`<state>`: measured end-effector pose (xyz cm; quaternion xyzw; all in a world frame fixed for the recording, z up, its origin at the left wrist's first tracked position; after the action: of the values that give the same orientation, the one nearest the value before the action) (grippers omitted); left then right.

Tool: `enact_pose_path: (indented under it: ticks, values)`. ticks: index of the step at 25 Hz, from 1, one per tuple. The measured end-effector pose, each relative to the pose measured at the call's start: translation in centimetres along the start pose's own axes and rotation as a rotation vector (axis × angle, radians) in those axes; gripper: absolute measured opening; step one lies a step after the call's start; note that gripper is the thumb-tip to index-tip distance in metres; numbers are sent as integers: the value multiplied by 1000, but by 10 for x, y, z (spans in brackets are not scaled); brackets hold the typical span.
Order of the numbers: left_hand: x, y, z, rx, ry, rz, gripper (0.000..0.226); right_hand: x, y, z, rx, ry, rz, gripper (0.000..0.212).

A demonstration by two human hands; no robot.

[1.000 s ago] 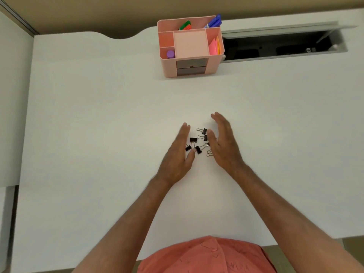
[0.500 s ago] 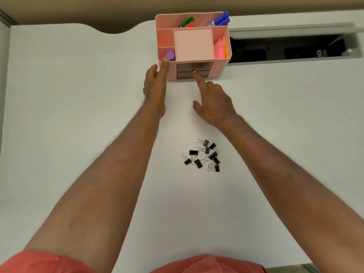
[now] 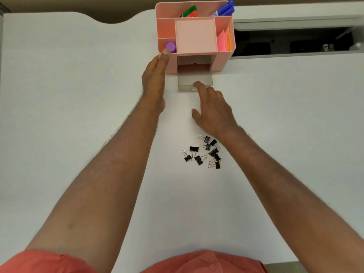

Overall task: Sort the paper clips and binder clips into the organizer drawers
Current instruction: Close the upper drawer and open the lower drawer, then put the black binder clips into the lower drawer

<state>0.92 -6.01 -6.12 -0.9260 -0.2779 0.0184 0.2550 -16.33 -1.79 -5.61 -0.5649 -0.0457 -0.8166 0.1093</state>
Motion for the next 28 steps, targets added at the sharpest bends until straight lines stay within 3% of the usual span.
enact_pose_path:
  ticks: [6,8,12,14,16,21,28]
  values:
    - [10,-1,16,-8,51,-30,79,2,-19,-11,-21,169,68,89]
    - [23,-14,34,-75,144,-50,74,8,-31,-25,-58,217,94,84]
    - [52,-76,77,-443,451,18,53,15,-80,-44,10,113,138,66]
    - [57,-121,96,-692,674,147,59,15,-107,-44,11,81,183,69]
    - [58,-161,117,-808,850,261,72,12,-130,-40,4,32,238,77]
    - [51,-196,134,-764,1009,285,69,1,-154,-37,13,-110,227,84]
    - [49,-201,126,-646,965,240,38,-5,-183,-32,-91,173,-28,50]
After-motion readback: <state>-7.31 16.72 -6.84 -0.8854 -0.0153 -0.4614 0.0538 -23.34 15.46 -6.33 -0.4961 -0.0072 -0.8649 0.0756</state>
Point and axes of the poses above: each hand's wrist, its own y-axis towards the middle knuckle, its own x-axis out of the back of the hand, z = x × y, the point moved 7 cm from there along y, towards the middle knuckle, and after that the axes turned 10 degrees about -z, right-handed, at the moved point
